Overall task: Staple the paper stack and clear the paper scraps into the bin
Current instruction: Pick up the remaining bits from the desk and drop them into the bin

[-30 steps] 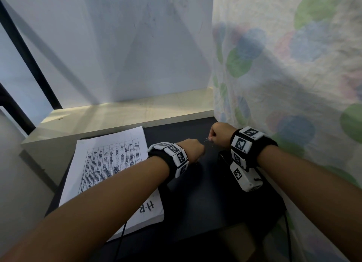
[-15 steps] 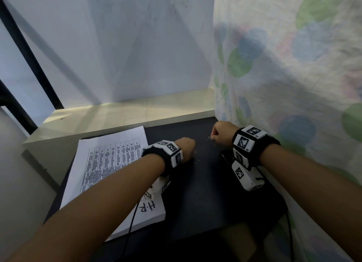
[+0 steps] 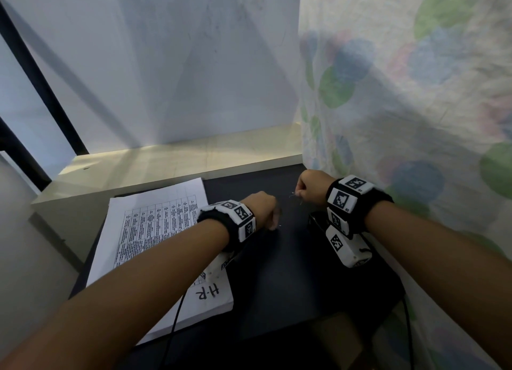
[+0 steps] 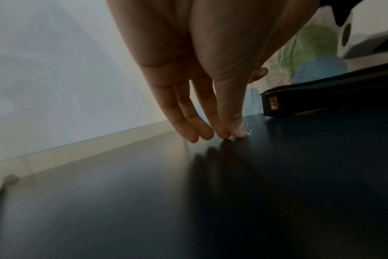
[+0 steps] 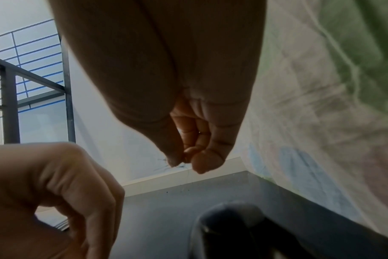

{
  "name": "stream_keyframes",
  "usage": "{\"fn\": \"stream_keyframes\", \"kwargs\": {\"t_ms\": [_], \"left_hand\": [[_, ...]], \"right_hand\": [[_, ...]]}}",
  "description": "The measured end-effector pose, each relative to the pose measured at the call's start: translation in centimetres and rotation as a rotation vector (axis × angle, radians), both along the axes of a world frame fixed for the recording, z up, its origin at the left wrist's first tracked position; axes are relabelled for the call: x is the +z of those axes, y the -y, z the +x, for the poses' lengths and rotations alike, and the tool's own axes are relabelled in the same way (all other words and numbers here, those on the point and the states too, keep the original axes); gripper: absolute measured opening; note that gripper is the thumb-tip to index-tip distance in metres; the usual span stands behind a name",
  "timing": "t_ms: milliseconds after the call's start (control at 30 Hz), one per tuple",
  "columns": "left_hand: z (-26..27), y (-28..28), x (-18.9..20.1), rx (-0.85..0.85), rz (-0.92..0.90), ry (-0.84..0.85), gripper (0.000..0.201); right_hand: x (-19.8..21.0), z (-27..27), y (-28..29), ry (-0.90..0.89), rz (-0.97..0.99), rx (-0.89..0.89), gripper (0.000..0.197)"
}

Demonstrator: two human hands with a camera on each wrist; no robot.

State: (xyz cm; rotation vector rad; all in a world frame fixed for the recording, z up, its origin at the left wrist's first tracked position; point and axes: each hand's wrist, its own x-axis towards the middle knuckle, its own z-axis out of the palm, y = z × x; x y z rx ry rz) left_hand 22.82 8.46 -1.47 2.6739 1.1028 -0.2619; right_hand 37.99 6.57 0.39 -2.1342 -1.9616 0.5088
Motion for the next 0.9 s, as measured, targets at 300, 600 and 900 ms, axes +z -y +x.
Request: {"fn": "stream_keyframes", "kwargs": {"t_ms": [300,600,900], "left_hand": [[0.9,0.6,-0.4,-0.183,0.164,-0.218,0.025],[1.2,0.7,-0.8,-0.227,0.22,-0.324,0.031],[0.4,0.8,-1.8,-0.117,0.219,-0.235,0.038]], "right_hand": [[-0.3,-0.1,0.0,0.005,0.008,0.0,0.027],[-0.3,0.1,0.1,0.006,0.016,-0.021,0.028],[0.2,0.1,0.5,0.022,0.009,-0.015,0.028]]}}
